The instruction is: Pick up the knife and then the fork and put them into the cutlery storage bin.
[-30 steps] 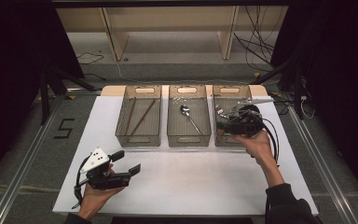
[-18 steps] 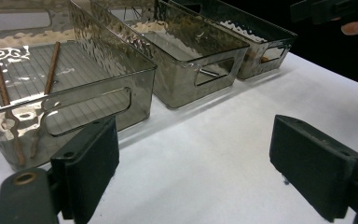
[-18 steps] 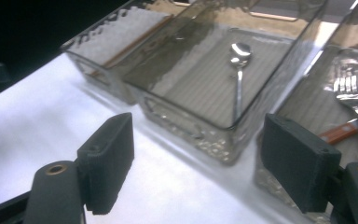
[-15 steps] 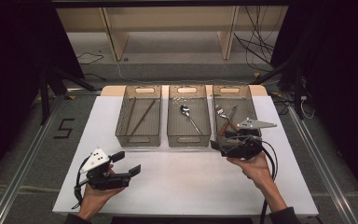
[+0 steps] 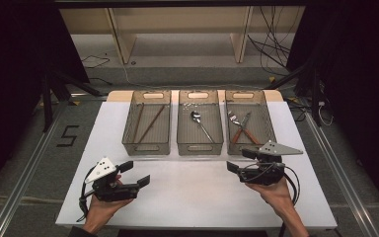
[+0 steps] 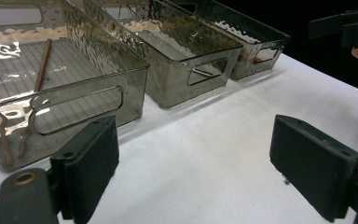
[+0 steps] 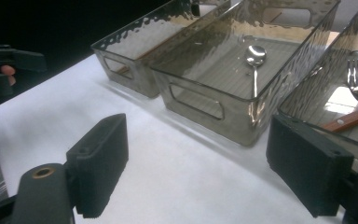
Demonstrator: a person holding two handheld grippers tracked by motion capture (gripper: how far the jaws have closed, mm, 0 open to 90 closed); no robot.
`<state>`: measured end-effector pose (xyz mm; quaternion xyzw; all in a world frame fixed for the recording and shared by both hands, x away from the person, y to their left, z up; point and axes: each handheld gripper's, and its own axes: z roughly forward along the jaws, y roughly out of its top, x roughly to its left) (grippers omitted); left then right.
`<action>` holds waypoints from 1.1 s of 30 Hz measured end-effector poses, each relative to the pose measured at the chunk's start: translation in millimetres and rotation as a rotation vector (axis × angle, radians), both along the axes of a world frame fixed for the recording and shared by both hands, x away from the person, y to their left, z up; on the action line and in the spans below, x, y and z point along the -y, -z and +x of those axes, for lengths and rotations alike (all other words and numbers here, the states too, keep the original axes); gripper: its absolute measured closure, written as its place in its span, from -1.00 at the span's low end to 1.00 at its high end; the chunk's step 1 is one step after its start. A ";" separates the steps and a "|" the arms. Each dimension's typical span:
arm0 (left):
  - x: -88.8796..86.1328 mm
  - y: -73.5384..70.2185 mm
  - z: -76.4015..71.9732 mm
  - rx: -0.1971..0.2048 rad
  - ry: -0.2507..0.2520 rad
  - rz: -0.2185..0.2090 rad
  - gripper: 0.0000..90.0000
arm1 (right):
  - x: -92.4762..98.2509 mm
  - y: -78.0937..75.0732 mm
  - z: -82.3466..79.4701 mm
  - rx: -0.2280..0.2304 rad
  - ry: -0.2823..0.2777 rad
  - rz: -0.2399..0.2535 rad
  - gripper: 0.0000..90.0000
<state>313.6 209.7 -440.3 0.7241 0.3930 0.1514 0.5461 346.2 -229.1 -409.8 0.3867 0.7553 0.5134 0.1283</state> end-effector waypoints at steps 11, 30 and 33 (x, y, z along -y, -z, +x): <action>-0.1 -0.4 -1.3 -0.008 0.014 -0.018 -0.66 | 8.5 14.3 -15.9 -0.001 0.026 0.022 -0.57; 2.8 2.0 -5.1 -0.019 0.031 -0.017 -0.67 | 7.2 29.3 -38.1 0.020 0.026 -0.006 -0.57; 2.2 2.1 -4.8 -0.019 0.027 -0.021 -0.67 | 7.5 28.7 -38.5 0.029 0.029 -0.001 -0.57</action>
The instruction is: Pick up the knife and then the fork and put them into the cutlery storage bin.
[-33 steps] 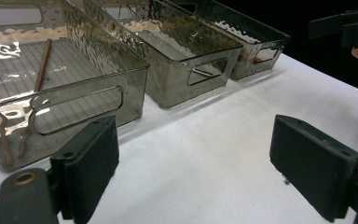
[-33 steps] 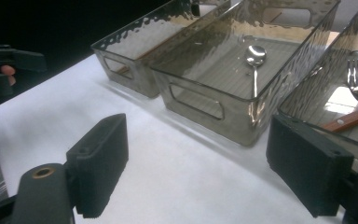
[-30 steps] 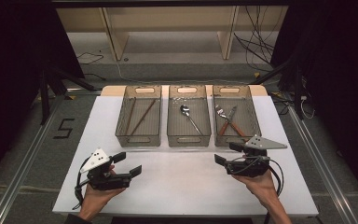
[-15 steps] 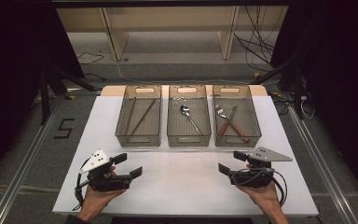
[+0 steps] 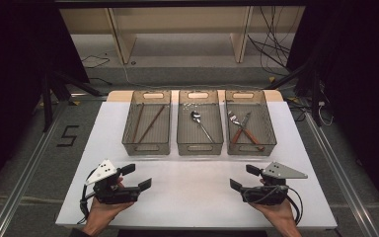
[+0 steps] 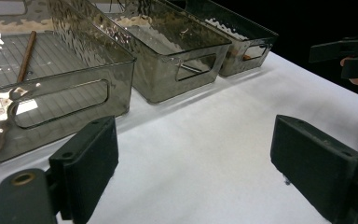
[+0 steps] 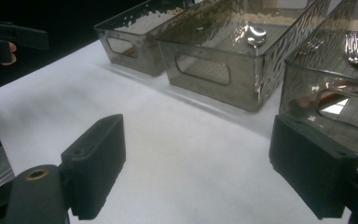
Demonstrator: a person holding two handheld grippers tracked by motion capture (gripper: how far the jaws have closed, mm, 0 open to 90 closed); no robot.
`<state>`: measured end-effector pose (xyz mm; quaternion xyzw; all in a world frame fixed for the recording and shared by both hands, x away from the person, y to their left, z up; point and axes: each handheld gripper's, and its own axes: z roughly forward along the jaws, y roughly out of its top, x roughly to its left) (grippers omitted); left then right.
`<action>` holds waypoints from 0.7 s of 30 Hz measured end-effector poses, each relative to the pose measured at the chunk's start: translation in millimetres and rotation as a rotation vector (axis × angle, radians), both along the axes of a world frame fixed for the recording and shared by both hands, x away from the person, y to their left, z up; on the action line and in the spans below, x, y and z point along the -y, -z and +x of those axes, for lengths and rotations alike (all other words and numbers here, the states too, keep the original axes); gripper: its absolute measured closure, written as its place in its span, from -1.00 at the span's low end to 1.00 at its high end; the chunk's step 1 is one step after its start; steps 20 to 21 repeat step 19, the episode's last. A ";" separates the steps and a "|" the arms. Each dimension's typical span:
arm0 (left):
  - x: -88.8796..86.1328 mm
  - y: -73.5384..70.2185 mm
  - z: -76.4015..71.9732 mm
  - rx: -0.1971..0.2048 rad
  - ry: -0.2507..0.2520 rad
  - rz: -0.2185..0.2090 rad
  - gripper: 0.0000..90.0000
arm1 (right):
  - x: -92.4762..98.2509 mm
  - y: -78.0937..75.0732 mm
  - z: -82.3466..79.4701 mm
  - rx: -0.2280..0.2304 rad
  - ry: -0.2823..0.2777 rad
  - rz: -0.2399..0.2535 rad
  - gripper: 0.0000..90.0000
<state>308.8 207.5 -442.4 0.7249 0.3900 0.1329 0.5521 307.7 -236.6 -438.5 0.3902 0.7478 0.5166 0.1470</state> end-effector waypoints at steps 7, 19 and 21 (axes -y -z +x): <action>0.5 0.3 0.3 0.000 0.000 -0.001 -0.67 | 3.0 -0.7 0.4 0.009 0.018 0.008 -0.57; 0.2 0.2 0.7 0.001 -0.001 0.002 -0.67 | 3.7 -1.4 0.5 0.014 0.021 0.011 -0.57; 0.2 0.2 0.7 0.001 -0.001 0.002 -0.67 | 3.7 -1.4 0.5 0.014 0.021 0.011 -0.57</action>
